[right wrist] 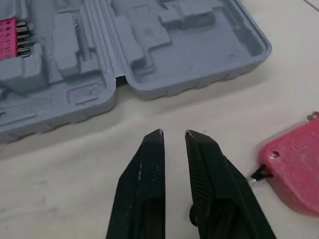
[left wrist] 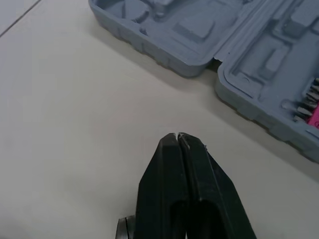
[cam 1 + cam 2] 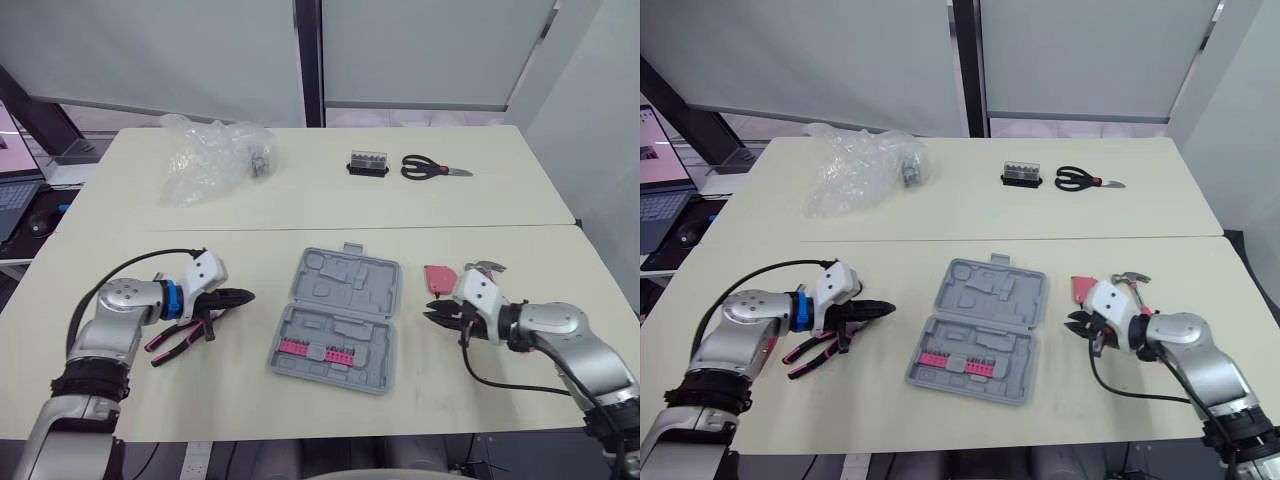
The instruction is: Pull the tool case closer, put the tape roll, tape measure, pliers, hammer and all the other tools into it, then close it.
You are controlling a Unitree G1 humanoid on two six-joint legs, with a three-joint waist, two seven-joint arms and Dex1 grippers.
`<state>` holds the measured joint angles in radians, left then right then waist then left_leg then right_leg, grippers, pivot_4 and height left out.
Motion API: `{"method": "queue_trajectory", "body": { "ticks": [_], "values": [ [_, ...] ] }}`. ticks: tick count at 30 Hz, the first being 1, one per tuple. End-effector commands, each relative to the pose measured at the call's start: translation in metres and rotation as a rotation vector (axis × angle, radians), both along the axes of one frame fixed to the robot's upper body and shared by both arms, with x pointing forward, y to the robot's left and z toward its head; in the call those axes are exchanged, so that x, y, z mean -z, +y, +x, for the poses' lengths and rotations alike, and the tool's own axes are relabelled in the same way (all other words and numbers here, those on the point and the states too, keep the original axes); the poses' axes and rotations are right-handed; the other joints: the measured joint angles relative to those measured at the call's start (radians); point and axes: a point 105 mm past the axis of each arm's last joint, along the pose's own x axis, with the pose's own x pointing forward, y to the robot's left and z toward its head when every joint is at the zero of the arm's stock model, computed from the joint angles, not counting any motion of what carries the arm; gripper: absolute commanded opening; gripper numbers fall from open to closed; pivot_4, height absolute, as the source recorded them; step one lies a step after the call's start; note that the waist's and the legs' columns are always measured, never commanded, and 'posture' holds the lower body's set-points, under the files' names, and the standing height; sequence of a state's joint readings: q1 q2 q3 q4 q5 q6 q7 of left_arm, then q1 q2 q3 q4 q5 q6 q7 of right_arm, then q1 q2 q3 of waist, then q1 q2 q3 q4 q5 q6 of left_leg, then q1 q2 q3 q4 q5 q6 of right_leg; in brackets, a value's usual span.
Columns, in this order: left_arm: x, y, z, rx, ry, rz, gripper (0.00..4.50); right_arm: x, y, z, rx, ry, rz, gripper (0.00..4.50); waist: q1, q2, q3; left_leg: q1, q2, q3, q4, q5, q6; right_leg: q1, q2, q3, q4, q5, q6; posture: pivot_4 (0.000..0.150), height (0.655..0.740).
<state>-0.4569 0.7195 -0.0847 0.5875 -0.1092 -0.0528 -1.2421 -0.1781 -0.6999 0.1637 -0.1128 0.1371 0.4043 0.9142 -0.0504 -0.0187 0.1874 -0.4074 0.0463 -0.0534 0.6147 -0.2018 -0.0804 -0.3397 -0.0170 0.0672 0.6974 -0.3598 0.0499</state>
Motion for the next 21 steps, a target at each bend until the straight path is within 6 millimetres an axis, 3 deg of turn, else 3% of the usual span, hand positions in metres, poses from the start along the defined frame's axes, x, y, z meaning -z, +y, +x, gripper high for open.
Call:
{"method": "queue_trajectory", "body": {
  "ticks": [1, 21],
  "values": [
    [0.001, -0.004, 0.005, 0.053, -0.024, 0.042, 0.00, 0.003, 0.006, 0.000, -0.021, 0.003, -0.018, 0.01, 0.003, 0.000, 0.000, -0.001, 0.000, 0.000, 0.000, 0.000, 0.000, -0.001, 0.000, 0.000, 0.000, 0.000, 0.000, 0.150, 0.7400],
    [0.021, -0.055, 0.018, 0.160, -0.021, 0.007, 0.00, 0.018, 0.039, 0.007, -0.071, 0.047, -0.022, 0.01, 0.010, 0.000, 0.000, -0.008, 0.000, -0.004, 0.010, 0.000, 0.000, -0.003, 0.001, -0.003, 0.002, 0.001, 0.001, 0.150, 0.7400]
  ]
}}
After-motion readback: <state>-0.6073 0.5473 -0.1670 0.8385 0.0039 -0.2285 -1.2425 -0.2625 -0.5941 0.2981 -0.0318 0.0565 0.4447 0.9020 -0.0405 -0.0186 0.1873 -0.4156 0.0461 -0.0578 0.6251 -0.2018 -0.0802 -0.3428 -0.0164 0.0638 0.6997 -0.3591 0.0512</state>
